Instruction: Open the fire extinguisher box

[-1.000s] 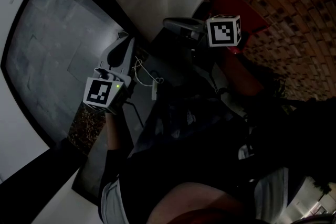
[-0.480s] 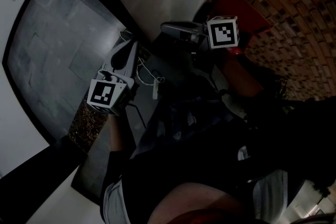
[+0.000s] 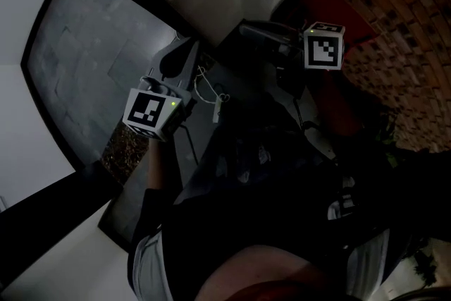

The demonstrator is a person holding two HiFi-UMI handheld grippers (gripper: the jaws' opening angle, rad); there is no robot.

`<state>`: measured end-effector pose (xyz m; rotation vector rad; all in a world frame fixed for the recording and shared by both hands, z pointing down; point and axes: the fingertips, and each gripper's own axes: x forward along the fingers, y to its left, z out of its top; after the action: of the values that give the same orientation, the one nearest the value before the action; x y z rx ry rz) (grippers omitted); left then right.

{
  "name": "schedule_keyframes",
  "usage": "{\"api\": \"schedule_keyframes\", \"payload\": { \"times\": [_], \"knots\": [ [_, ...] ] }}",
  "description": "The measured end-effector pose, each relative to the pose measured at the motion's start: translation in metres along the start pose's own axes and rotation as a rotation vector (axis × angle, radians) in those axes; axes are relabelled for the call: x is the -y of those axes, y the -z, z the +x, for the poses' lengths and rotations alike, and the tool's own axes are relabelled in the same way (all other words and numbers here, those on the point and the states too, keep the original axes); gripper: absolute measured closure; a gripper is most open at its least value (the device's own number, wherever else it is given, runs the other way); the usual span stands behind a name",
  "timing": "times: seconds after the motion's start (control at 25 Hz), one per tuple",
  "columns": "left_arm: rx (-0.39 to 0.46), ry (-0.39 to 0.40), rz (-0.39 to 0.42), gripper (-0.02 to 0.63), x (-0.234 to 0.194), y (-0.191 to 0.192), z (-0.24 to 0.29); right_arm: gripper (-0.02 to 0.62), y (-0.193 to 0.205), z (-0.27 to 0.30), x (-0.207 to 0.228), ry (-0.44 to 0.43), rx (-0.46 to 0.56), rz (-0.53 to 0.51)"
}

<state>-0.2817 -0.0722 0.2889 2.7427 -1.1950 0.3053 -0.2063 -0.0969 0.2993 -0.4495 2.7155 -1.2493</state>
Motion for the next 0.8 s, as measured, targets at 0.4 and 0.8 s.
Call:
{"api": "schedule_keyframes", "payload": {
  "times": [0.4,0.8],
  "knots": [
    [-0.023,0.016,0.066,0.611,0.041,-0.016,0.035,0.595,-0.016,-0.057,0.001,0.031,0.044,-0.174],
    [-0.095,-0.006,0.115,0.611,0.066,-0.003,0.061,0.595,0.001,-0.1,0.05,0.282,-0.021,-0.373]
  ]
}}
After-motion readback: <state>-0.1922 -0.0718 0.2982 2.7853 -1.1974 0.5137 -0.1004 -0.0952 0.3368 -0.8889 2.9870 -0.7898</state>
